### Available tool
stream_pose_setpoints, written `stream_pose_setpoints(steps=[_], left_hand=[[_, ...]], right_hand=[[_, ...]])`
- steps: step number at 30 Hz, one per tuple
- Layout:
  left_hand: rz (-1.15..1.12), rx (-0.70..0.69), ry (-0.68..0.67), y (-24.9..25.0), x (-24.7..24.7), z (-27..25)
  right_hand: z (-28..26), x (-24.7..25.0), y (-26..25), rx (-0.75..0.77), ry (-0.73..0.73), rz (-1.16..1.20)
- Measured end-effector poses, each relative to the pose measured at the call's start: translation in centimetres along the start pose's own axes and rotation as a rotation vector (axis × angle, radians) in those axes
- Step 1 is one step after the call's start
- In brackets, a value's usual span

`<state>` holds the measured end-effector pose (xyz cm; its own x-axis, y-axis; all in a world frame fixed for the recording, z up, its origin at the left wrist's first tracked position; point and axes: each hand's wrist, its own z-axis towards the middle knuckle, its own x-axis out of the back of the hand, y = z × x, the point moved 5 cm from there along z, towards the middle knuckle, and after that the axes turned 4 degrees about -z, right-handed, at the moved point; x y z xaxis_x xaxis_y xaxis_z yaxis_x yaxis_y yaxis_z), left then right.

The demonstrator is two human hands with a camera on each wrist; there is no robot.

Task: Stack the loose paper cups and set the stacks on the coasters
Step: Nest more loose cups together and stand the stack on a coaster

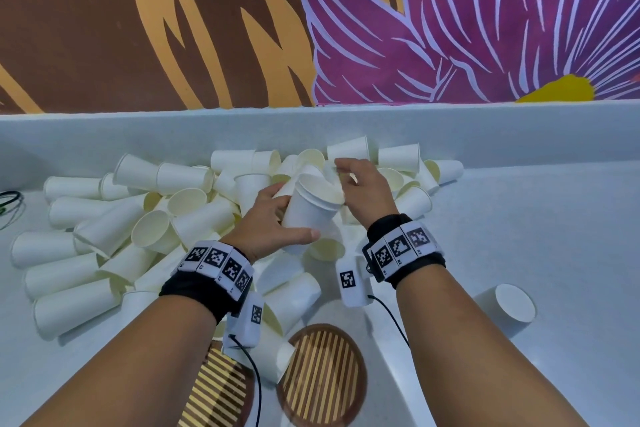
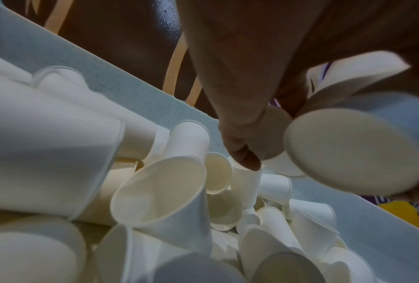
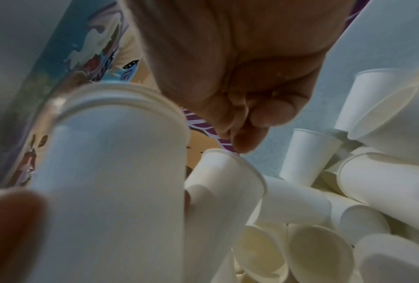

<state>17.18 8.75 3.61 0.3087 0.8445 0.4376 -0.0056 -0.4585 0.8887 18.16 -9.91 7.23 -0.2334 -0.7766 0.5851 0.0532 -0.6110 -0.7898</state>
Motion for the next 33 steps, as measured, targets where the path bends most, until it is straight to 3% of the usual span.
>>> stream_pose_setpoints(steps=[5,7,10,13,17,19,23,25,28,33], left_hand=[[-0.039,-0.035,-0.109,0.1,-0.3,-0.4],[-0.061,-0.03,-0.114,-0.1,-0.4,-0.2],[-0.02,0.006,-0.049,-0.5,-0.1,0.4],[0.148,0.062,0.07,-0.6,0.7,0.9],[0.28,0.104,0.116,-0.4,0.8,0.8],[0.272,0.075,0.134,0.0,0.5,0.8],[0.212,0.042,0.183,0.5,0.1,1.1],[0.167,0.043,0.214,0.4,0.2,1.0],[0.113,0.057,0.243,-0.2,0.5,0.9],[0.028,0.029,0.235,-0.3,0.4,0.8]], right_hand=[[0.0,-1.5,1.3,-0.114,-0.227,0.111],[-0.1,-1.5,1.2,-0.107,-0.242,0.064],[0.4,0.1,0.8,-0.038,-0.02,-0.142],[0.5,2.6,0.3,-0.02,0.23,-0.154],[0.4,3.7,-1.4,0.084,0.307,-0.113],[0.2,3.1,-2.3,0.144,0.246,-0.101],[-0.5,0.5,-2.7,0.157,-0.114,-0.026],[-0.6,0.5,-2.0,0.133,-0.085,-0.012],[-0.2,0.3,0.4,0.053,-0.021,-0.196],[-2.4,-5.3,5.2,-0.015,-0.449,-0.542]])
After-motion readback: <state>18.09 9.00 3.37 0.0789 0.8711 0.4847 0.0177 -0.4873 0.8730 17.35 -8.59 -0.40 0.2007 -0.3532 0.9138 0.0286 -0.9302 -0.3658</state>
